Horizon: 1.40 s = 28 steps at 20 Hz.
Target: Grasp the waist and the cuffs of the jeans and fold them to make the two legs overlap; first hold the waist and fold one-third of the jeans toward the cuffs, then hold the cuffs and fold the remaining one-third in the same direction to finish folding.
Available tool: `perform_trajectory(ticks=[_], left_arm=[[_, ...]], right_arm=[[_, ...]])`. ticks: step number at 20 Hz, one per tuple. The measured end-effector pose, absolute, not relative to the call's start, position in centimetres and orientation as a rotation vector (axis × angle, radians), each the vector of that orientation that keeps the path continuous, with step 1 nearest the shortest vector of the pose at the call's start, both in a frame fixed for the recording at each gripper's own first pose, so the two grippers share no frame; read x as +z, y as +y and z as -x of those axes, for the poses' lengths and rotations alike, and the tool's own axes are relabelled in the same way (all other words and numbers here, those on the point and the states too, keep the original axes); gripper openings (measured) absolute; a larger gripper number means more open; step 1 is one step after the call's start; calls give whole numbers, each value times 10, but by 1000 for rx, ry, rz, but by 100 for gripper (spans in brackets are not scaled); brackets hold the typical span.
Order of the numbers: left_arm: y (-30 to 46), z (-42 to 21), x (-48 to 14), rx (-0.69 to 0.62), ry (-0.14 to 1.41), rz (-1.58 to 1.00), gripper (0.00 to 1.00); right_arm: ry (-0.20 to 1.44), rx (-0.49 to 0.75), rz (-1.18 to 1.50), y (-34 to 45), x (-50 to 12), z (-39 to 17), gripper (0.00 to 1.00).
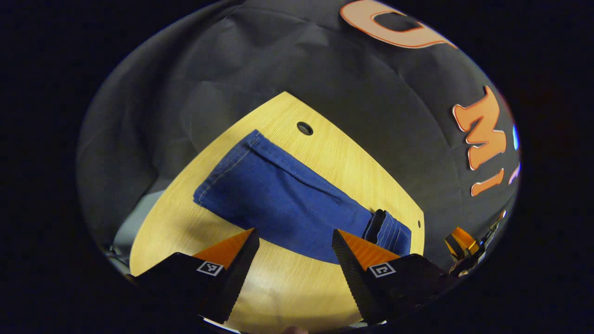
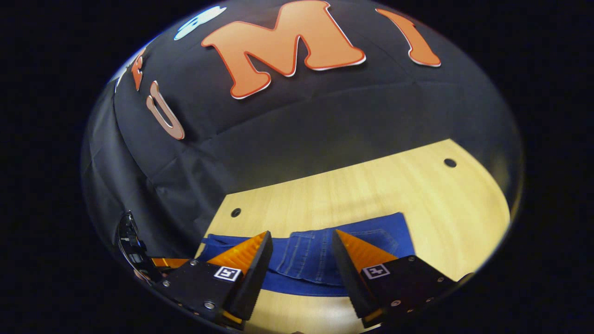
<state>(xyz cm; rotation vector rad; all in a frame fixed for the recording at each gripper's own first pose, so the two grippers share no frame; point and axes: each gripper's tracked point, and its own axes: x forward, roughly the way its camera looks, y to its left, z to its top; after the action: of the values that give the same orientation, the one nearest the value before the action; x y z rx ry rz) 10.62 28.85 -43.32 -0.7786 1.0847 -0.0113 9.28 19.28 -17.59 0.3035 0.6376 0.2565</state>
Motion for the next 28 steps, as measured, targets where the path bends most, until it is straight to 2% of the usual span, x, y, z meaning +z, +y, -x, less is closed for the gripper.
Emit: perform_trajectory(ticks=[3, 7, 8, 12, 16, 25, 27, 28], left_arm=[[289, -102, -454, 14, 1127, 890, 98], [301, -104, -485, 97, 1159, 963, 98], [306, -103, -492, 117, 1163, 978, 96], [325, -104, -509, 193, 1152, 1055, 98], [334, -123, -513, 223, 1116, 1129, 95], [317, -177, -517, 159, 978, 1170, 95], [315, -184, -521, 152, 962, 1176, 93], [316, -184, -525, 163, 967, 1173, 88]], right_arm=[[612, 213, -256, 170, -167, -92, 90], [600, 171, -263, 146, -162, -87, 95], [596, 159, -259, 141, -161, -88, 95], [582, 125, -243, 123, -155, -84, 98], [568, 108, -253, 113, -147, -81, 98], [583, 43, -286, 75, -148, -61, 98], [580, 32, -281, 67, -147, -60, 98], [581, 24, -280, 63, -146, -58, 98]])
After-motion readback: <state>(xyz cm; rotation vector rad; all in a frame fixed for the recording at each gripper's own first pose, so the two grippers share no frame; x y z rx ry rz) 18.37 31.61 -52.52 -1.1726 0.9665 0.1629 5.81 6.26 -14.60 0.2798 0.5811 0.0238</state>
